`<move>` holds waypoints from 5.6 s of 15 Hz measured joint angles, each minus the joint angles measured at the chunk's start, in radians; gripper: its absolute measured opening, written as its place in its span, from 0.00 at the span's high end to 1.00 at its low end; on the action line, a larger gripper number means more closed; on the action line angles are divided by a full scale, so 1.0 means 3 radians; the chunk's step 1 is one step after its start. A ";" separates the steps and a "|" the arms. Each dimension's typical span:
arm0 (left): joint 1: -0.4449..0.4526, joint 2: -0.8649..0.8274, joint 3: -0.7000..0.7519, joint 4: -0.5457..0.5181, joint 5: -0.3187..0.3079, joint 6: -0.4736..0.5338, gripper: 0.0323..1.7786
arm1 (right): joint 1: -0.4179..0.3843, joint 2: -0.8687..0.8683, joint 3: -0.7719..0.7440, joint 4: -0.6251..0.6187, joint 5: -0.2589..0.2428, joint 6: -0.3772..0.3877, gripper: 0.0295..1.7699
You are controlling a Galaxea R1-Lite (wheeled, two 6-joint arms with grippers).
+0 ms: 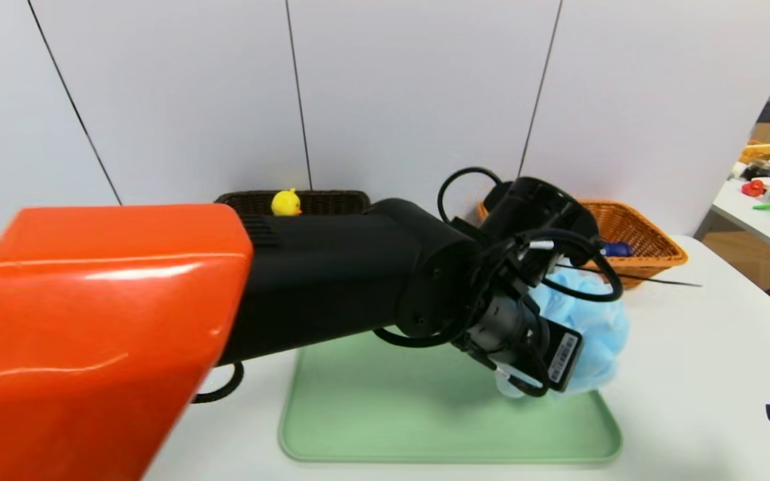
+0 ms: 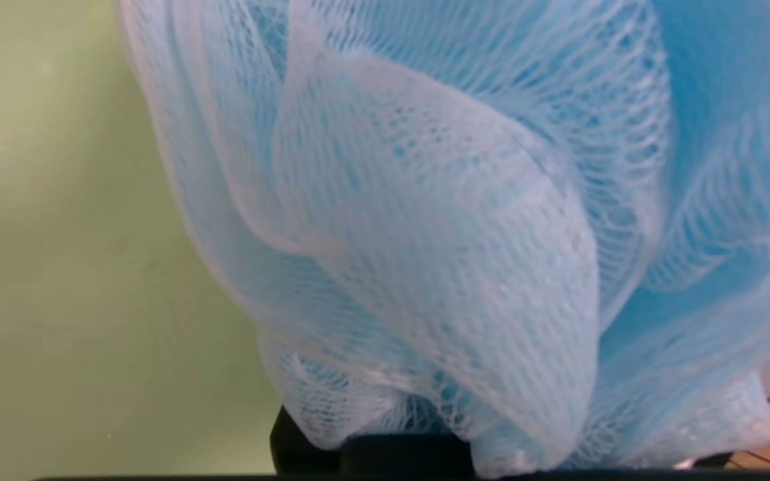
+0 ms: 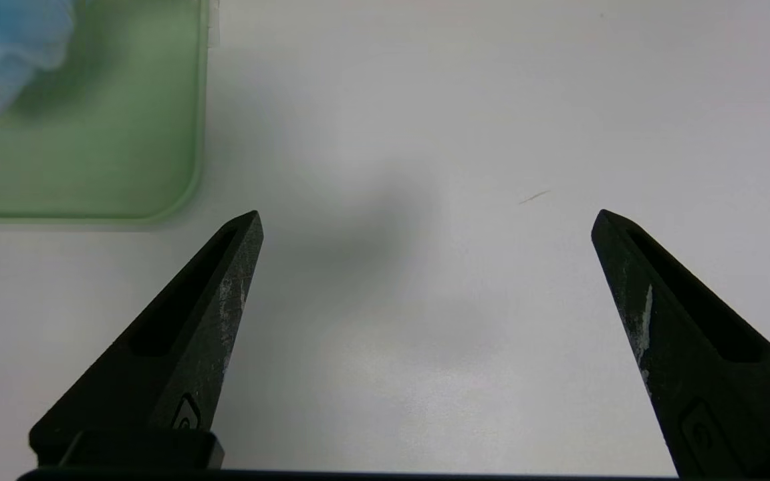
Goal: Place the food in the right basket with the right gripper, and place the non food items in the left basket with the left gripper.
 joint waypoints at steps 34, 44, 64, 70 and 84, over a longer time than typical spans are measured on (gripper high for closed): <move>0.2229 -0.0575 0.0038 -0.0122 0.0625 0.0205 0.19 | 0.0006 -0.0024 0.0038 -0.0015 0.0018 -0.0013 0.04; 0.2345 -0.2519 0.1236 0.0549 0.1156 0.0066 0.08 | -0.0045 -0.0287 0.0067 -0.0169 -0.0048 -0.0118 0.04; 0.3415 -0.6228 0.4599 -0.0477 0.1117 0.0343 0.05 | -0.0460 -0.1899 0.0484 -0.0438 0.0251 -0.0175 0.04; 0.3416 -0.6894 0.5063 -0.0960 0.0936 0.0721 0.05 | -0.0557 -0.2179 0.0725 -0.1806 0.0599 -0.0572 0.04; 0.3411 -0.7368 0.5533 -0.1072 0.0833 0.0916 0.05 | -0.0440 -0.2516 0.1782 -0.2631 0.0879 -0.0732 0.04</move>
